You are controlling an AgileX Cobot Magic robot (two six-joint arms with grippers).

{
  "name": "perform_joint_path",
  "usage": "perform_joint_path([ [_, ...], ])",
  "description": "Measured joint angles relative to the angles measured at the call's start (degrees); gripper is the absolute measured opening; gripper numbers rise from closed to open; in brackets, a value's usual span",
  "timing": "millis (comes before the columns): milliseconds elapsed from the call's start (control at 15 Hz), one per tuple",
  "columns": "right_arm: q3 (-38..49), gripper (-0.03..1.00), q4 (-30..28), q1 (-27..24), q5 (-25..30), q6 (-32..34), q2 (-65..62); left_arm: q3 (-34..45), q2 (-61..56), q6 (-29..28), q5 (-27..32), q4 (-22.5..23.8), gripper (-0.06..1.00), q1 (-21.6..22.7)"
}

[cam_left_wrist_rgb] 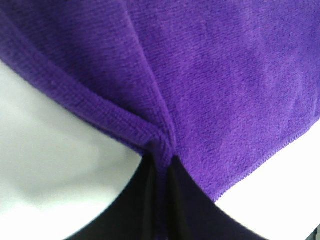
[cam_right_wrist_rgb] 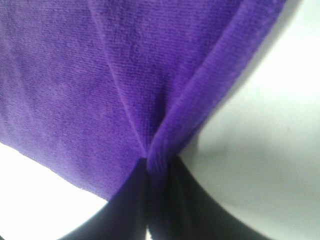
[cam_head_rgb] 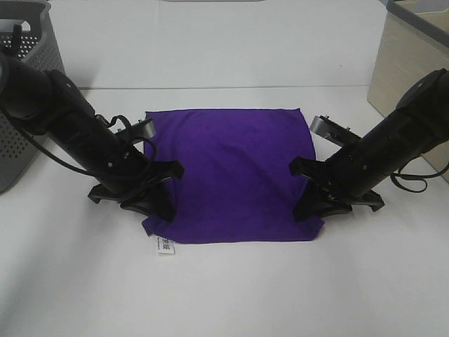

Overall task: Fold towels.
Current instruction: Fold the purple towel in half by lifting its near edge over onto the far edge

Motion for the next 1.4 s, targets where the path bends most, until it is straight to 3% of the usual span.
perform_joint_path([
  [133,-0.8,0.01,-0.6,0.0,1.0,0.1,0.3,-1.1,0.3,0.2,1.0,1.0,0.01,0.0],
  [333,-2.9,0.01,-2.8,0.1,3.6,0.9,0.3,-1.3,0.3,2.0,3.4,1.3,0.01,0.0],
  [600,-2.3,0.01,-6.8,0.6,2.9,3.2,-2.8,-1.3,-2.3,4.0,5.1,1.5,0.01,-0.1],
  [800,-2.2,0.01,-5.9,0.6,3.2,4.6,-7.8,-1.3,-7.0,4.2,4.4,2.8,0.01,-0.1],
  [1067,-7.4,0.01,-3.0,0.6,3.3,4.9,-12.0,-1.3,-11.4,3.9,-1.1,2.8,0.01,-0.1],
  [1400,-24.6,0.01,-4.1,0.6,0.7,4.6,-5.4,-7.7,-12.0,3.2,-11.5,3.0,0.01,-0.1],
])
